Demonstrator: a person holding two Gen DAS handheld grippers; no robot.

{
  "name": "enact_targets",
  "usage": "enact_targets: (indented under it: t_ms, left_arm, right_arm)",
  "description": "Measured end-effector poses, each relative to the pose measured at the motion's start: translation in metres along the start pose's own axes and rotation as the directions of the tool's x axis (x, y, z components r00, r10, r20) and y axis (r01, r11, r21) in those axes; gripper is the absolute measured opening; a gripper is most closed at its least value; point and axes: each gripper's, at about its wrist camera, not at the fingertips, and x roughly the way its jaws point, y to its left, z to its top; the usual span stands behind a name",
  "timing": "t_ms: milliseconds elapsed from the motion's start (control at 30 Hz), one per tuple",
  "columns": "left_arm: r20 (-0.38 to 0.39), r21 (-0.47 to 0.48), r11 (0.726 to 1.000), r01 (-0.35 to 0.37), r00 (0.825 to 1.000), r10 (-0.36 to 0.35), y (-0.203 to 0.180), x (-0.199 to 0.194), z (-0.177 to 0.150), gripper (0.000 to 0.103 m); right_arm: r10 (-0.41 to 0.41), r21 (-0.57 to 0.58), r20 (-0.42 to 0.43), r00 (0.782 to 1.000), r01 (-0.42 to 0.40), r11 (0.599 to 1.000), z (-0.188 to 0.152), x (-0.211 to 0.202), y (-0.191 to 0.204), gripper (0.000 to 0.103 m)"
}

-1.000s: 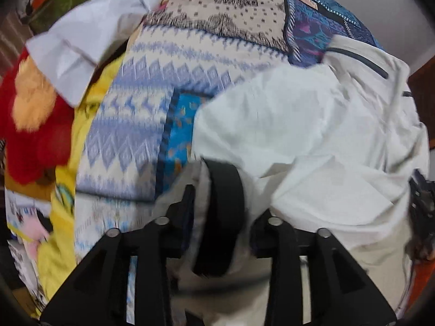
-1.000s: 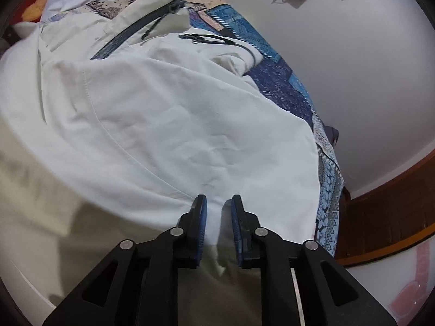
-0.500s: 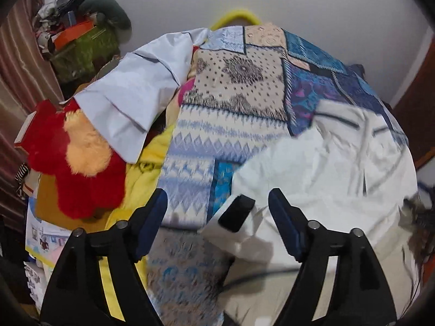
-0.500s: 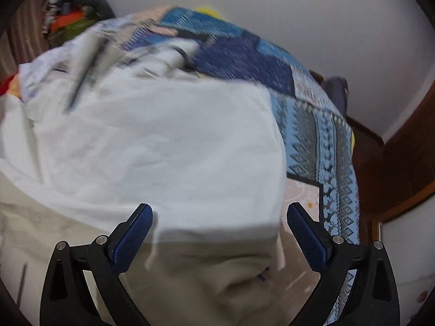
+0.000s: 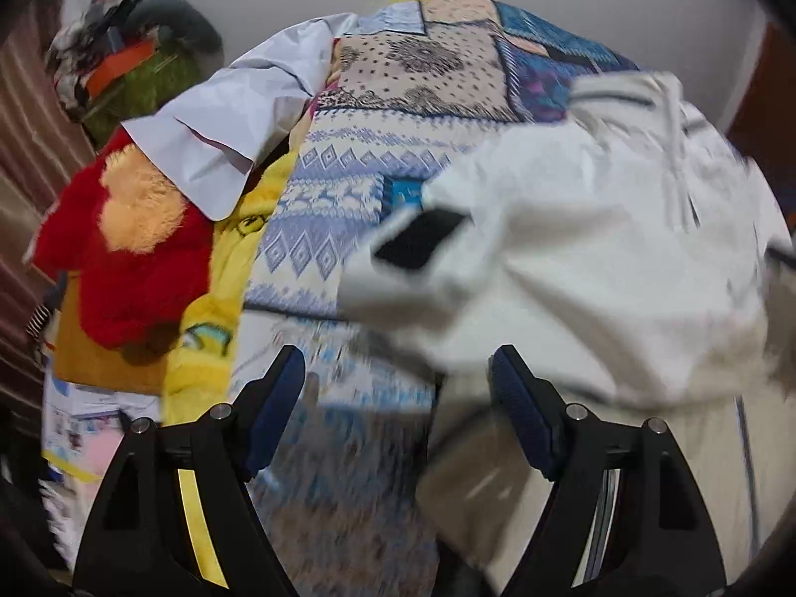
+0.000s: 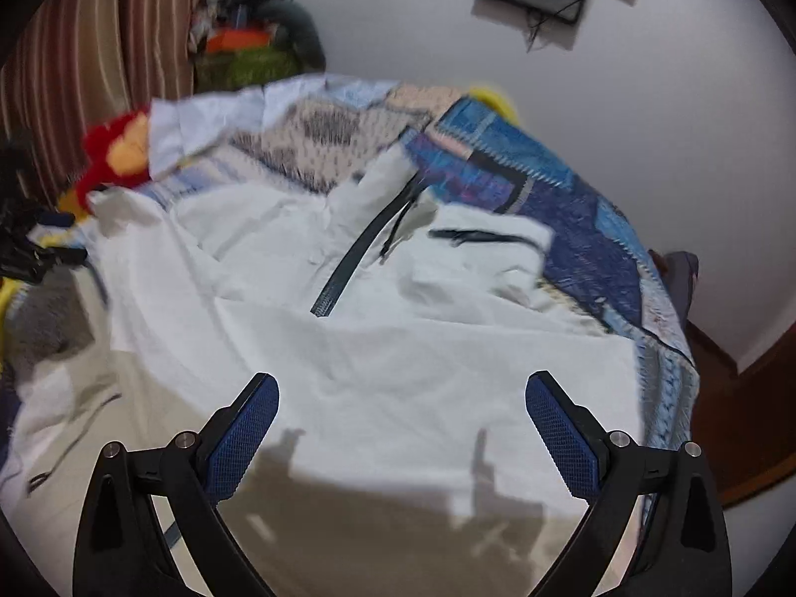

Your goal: Fold large clothes

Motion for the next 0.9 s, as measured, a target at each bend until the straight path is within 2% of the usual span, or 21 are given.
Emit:
enact_targets:
  t_ms: [67, 100, 167, 233, 267, 333, 400, 467, 500, 533, 633, 733, 800, 833, 900]
  left_arm:
    - [0.024, -0.018, 0.999, 0.051, 0.998, -0.051, 0.001, 0.011, 0.009, 0.074]
    - [0.038, 0.0, 0.999, 0.048, 0.998, -0.048, -0.004, 0.017, 0.014, 0.063]
    - [0.044, 0.033, 0.998, 0.054, 0.998, -0.055, -0.015, 0.025, 0.023, 0.03]
    - [0.043, 0.026, 0.998, 0.066, 0.997, -0.067, -0.023, 0.028, 0.03, 0.027]
    - [0.052, 0.032, 0.998, 0.062, 0.997, -0.064, -0.028, 0.025, 0.032, 0.022]
    - [0.062, 0.041, 0.997, 0.071, 0.995, -0.074, -0.034, 0.014, 0.036, 0.022]
    - [0.058, 0.033, 0.993, 0.111, 0.992, -0.113, -0.034, -0.002, 0.039, 0.021]
    - [0.04, 0.02, 0.986, 0.168, 0.985, -0.169, -0.032, -0.018, 0.041, 0.021]
    - [0.022, 0.014, 0.976, 0.218, 0.976, -0.218, -0.034, -0.029, 0.042, 0.021]
    - [0.013, 0.018, 0.972, 0.234, 0.972, -0.235, -0.036, -0.038, 0.042, 0.021]
    - [-0.021, 0.051, 0.969, 0.241, 0.97, -0.24, -0.051, -0.06, 0.043, 0.021]
    - [-0.076, -0.032, 0.95, 0.309, 0.947, -0.311, -0.053, -0.063, 0.048, 0.021]
    - [-0.074, -0.017, 0.961, 0.275, 0.958, -0.276, -0.059, -0.061, 0.054, 0.023]
    - [-0.063, 0.006, 0.974, 0.225, 0.972, -0.225, -0.061, -0.059, 0.057, 0.027]
    - [-0.047, 0.028, 0.993, 0.111, 0.993, -0.109, -0.062, -0.049, 0.065, 0.036]
  right_arm:
    - [0.022, -0.019, -0.04, 0.999, -0.023, 1.0, 0.007, 0.022, 0.015, 0.099]
    - [0.023, -0.044, -0.058, 0.998, -0.026, 0.999, 0.01, 0.034, 0.024, 0.099]
    - [-0.037, -0.119, -0.081, 0.996, 0.027, 0.993, 0.011, 0.053, 0.04, 0.099]
    - [-0.176, -0.198, -0.08, 0.981, 0.158, 0.967, 0.01, 0.074, 0.048, 0.098]
    - [-0.204, -0.207, -0.076, 0.976, 0.185, 0.961, 0.011, 0.08, 0.046, 0.098]
    - [-0.249, -0.16, -0.072, 0.966, 0.235, 0.959, 0.013, 0.084, 0.031, 0.098]
    - [-0.275, -0.094, -0.083, 0.958, 0.267, 0.959, 0.016, 0.084, 0.01, 0.098]
    - [-0.277, -0.053, -0.093, 0.956, 0.274, 0.96, 0.014, 0.085, -0.007, 0.099]
    - [-0.291, -0.029, -0.092, 0.952, 0.29, 0.957, 0.013, 0.083, -0.016, 0.099]
    - [-0.299, -0.004, -0.09, 0.95, 0.3, 0.954, 0.011, 0.08, -0.023, 0.099]
    - [-0.274, 0.093, -0.079, 0.959, 0.281, 0.955, 0.011, 0.068, -0.044, 0.099]
    - [-0.265, 0.149, -0.092, 0.96, 0.277, 0.949, 0.01, 0.064, -0.062, 0.099]
    - [-0.244, 0.19, -0.118, 0.963, 0.263, 0.946, 0.011, 0.067, -0.074, 0.099]
    - [-0.232, 0.201, -0.13, 0.964, 0.254, 0.946, 0.012, 0.071, -0.078, 0.099]
    - [-0.272, 0.188, -0.141, 0.952, 0.296, 0.937, 0.009, 0.073, -0.081, 0.099]
